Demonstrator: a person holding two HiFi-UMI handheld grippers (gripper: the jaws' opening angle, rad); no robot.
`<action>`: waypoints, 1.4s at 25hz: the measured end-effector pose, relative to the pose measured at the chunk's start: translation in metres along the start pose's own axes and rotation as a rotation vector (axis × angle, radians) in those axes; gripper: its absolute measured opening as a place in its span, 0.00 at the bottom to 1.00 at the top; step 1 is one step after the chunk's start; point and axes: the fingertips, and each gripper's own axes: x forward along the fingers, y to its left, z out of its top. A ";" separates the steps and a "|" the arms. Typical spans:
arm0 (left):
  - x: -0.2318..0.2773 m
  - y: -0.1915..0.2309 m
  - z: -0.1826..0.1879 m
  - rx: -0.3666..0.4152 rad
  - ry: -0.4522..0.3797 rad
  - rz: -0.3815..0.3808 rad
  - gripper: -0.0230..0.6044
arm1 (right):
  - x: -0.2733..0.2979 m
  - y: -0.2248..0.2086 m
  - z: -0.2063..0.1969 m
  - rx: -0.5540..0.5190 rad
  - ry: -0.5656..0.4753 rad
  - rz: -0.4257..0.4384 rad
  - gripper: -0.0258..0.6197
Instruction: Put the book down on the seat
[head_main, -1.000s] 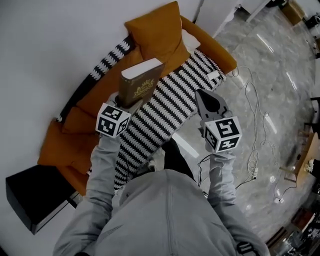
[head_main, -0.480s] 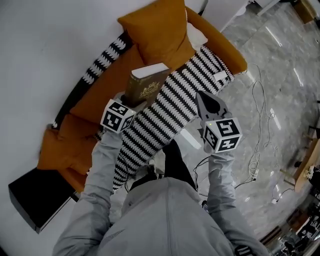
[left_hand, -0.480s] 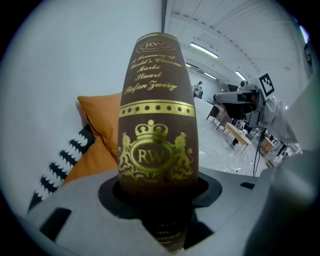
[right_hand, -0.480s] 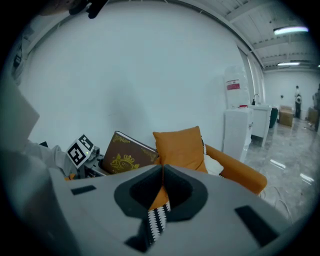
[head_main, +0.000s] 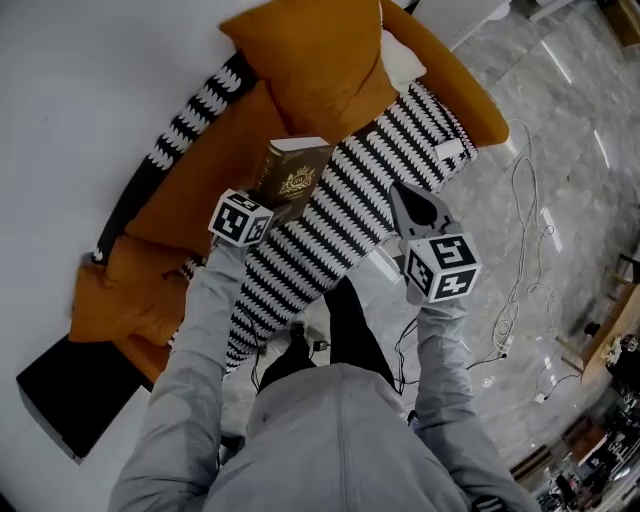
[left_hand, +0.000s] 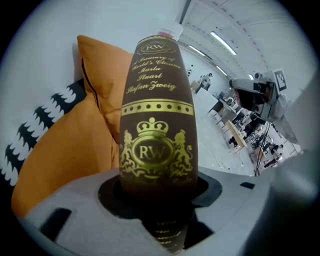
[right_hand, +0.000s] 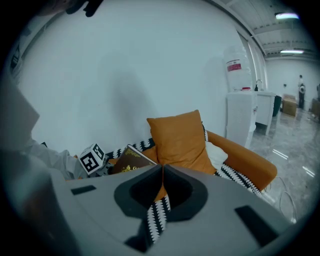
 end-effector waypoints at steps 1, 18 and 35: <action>0.008 0.004 -0.003 -0.003 0.017 -0.001 0.42 | 0.006 -0.002 -0.002 0.005 0.007 0.004 0.09; 0.114 0.066 -0.065 -0.099 0.285 -0.037 0.42 | 0.088 -0.036 -0.034 0.072 0.121 0.070 0.09; 0.128 0.055 -0.057 -0.130 0.284 0.002 0.42 | 0.082 -0.030 -0.037 0.076 0.232 0.175 0.09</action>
